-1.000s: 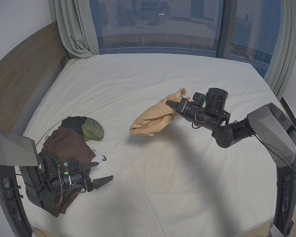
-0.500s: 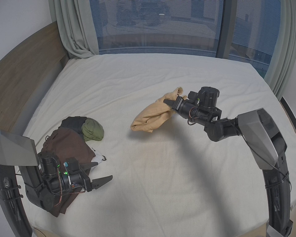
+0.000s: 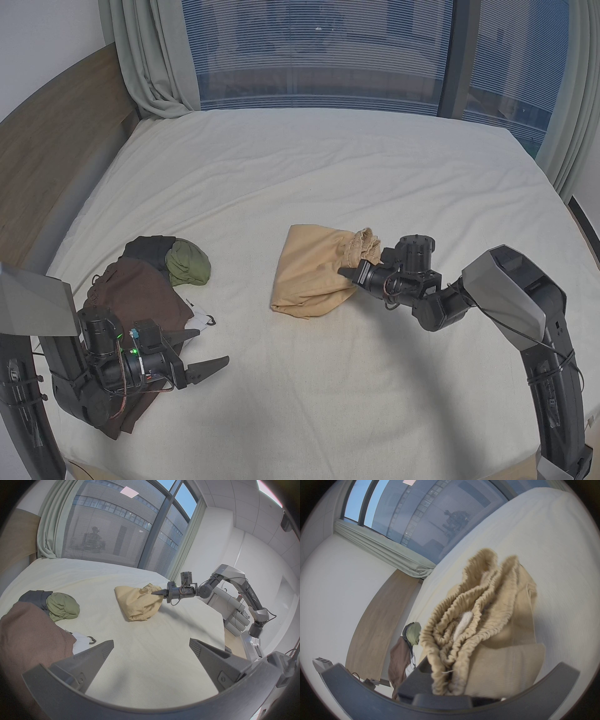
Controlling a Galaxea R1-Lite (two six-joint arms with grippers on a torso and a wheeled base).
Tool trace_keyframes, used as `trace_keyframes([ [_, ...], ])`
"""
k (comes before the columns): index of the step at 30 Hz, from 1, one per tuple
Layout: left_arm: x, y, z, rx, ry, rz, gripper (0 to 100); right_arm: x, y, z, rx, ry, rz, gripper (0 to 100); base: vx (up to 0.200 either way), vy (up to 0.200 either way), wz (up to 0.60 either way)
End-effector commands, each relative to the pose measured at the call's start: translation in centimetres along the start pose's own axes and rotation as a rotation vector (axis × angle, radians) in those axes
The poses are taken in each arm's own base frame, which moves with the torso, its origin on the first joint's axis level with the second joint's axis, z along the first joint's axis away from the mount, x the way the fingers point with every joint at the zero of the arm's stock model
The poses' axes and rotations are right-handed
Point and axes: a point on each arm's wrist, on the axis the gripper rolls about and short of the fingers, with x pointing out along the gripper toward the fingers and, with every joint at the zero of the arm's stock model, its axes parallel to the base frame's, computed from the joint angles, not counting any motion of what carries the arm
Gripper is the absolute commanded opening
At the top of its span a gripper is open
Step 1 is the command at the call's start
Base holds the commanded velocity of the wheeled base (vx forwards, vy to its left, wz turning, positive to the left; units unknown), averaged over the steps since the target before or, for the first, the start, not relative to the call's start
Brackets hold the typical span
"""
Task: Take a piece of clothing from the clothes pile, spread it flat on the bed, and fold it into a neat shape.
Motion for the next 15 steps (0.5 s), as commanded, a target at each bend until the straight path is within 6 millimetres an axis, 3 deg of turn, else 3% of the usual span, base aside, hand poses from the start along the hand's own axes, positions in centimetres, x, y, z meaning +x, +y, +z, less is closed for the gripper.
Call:
trace_keyframes([
  [1,0.05,-0.08,0.0,0.0,0.0,-0.003,100,-1.93,-0.55,-1.6,0.012,0.017,-0.023,0,0.0,0.0,0.0],
  [9,0.09,-0.16,0.05,0.002,0.0,-0.006,100,-2.11,-1.17,-2.22,0.004,-0.001,-0.012,0,0.0,0.0,0.0],
  [10,0.07,-0.16,0.09,0.003,-0.001,-0.006,100,-2.1,-1.13,-2.3,0.005,0.001,-0.012,100,0.0,0.0,0.0],
  [15,0.06,-0.17,0.13,0.004,-0.002,-0.006,100,-2.41,-0.93,-2.11,0.003,-0.001,-0.016,100,0.0,0.0,0.0],
])
